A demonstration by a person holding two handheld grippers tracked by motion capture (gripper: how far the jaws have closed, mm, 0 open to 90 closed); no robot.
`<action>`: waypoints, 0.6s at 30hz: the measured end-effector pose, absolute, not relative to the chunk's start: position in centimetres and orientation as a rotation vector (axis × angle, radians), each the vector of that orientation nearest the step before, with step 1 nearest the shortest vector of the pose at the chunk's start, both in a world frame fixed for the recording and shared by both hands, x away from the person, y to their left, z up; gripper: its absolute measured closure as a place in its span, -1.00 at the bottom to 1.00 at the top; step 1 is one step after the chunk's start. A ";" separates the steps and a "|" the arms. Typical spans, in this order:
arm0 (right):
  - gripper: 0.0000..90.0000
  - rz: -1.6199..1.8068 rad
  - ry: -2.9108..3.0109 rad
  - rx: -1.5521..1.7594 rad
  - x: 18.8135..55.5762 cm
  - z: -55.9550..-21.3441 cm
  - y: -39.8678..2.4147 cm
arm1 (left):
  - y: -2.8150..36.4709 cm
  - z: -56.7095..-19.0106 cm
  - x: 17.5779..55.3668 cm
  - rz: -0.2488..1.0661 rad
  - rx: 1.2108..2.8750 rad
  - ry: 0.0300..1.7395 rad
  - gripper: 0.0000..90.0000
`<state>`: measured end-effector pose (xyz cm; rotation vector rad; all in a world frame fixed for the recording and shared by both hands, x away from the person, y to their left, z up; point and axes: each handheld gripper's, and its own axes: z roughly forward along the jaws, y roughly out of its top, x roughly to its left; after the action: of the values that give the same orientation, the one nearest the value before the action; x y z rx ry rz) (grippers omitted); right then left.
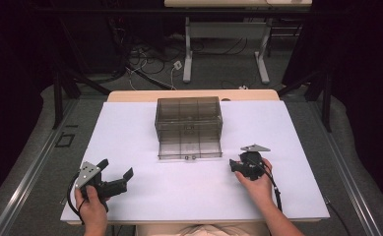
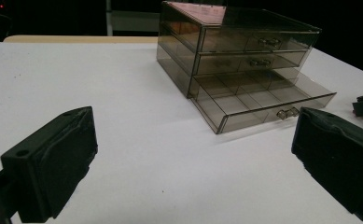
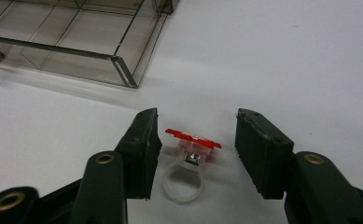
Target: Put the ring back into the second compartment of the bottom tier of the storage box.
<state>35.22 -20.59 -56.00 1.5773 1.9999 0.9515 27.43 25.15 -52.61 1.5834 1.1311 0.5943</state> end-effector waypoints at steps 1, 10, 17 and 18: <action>0.12 0.949 2.000 1.579 35.2 -56.0 -20.6 | 25.1 -52.6 27.4 0.594 1.584 1.131 -0.99; 0.26 0.935 1.991 1.578 35.3 -56.1 -20.6 | 25.1 -52.6 27.4 0.597 1.587 1.130 -0.99; 0.42 0.928 1.999 1.564 35.2 -56.1 -20.7 | 25.1 -52.6 27.4 0.594 1.584 1.133 -0.99; 0.43 0.930 1.997 1.572 35.2 -56.0 -20.6 | 25.1 -52.6 27.4 0.594 1.585 1.133 -0.99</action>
<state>35.20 -20.56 -56.04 1.5722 1.9967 0.9299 27.44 25.11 -52.63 1.5849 1.1329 0.5939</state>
